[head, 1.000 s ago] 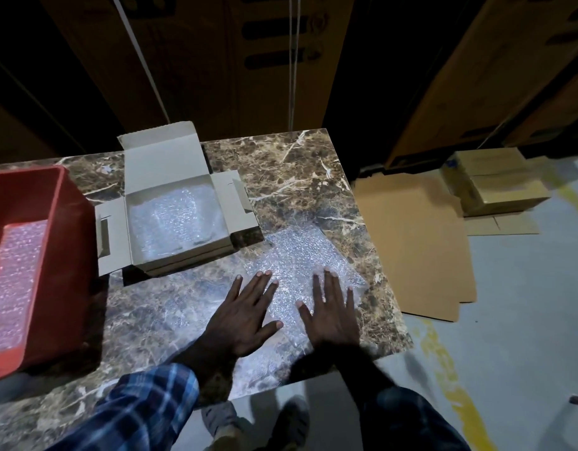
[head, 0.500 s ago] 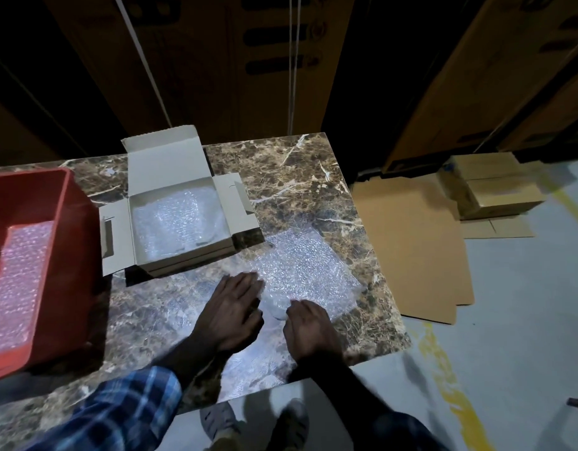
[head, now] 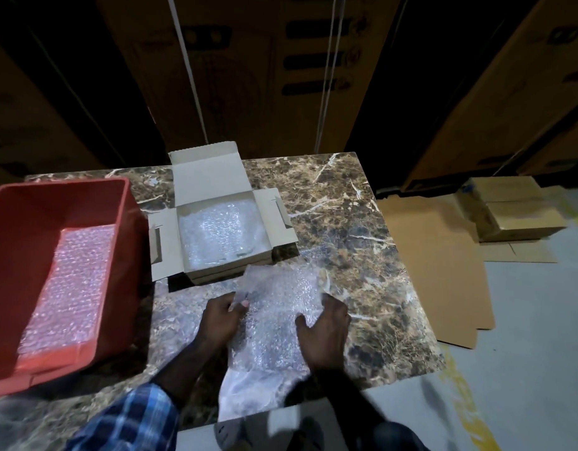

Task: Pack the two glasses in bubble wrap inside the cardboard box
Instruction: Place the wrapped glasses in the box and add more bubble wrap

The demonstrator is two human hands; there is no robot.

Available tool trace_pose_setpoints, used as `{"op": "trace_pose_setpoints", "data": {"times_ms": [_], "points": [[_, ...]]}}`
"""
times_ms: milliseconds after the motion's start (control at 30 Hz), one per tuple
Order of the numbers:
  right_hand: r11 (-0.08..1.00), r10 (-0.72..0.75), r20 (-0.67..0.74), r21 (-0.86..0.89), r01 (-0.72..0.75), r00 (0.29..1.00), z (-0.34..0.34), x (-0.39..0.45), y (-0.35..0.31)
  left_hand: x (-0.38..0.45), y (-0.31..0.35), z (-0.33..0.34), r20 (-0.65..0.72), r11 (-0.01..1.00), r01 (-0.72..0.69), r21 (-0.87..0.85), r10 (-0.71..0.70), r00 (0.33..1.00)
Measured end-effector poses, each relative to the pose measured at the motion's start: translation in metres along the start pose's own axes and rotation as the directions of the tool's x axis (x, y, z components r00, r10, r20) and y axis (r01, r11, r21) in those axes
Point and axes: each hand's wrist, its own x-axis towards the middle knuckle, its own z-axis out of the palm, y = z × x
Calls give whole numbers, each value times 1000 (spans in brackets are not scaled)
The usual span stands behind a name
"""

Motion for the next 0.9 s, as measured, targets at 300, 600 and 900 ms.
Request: {"op": "trace_pose_setpoints", "data": {"times_ms": [300, 600, 900], "points": [[429, 116, 596, 691, -582, 794, 20, 22, -43, -2, 14, -78, 270, 944, -50, -327, 144, 952], [839, 8, 321, 514, -182, 947, -4, 73, -122, 42, 61, -111, -180, 921, -174, -350, 116, 977], [975, -202, 220, 134, 175, 954, 21, 136, -181, 91, 84, -106, -467, 978, -200, 60, 205, 860]]}}
